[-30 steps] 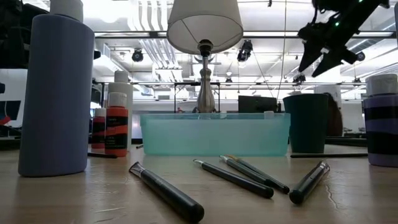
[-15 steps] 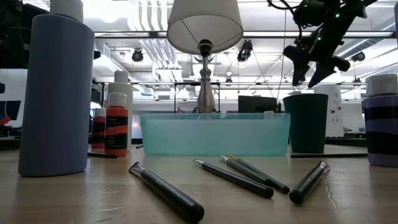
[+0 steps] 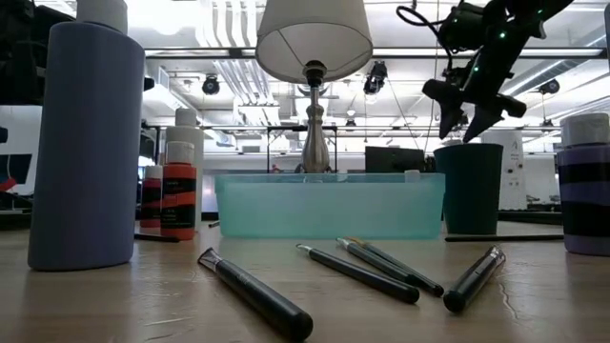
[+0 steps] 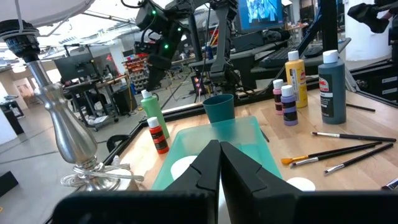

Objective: Pick & Place Paint Supplies
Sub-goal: Put the green paint bottle into the green bin

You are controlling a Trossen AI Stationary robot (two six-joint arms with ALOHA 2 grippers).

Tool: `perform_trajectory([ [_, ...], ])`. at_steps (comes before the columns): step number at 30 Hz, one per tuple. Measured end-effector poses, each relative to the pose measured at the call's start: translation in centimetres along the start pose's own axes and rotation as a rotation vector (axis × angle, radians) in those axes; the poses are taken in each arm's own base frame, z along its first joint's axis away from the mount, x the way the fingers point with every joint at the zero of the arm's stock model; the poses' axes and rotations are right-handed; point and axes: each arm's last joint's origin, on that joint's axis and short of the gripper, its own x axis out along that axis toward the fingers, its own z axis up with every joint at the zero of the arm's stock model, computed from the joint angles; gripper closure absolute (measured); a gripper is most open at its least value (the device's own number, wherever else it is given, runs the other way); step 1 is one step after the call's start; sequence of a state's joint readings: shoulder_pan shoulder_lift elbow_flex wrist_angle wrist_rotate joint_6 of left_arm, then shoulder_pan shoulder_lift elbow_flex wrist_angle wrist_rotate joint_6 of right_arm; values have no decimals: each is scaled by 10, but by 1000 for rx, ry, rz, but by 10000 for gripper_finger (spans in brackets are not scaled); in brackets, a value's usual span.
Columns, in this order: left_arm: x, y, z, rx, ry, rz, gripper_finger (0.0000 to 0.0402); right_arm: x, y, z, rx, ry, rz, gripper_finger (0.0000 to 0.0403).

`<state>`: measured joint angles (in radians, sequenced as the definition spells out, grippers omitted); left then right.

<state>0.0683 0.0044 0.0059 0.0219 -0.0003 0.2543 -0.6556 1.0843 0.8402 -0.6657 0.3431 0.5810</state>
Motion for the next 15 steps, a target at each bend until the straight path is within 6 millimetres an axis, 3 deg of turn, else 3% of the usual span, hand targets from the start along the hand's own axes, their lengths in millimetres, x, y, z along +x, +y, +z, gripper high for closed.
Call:
perform_trajectory([
  [15,0,0,0,0,0,0,385,20,5,-1,-23,24,-81,126],
])
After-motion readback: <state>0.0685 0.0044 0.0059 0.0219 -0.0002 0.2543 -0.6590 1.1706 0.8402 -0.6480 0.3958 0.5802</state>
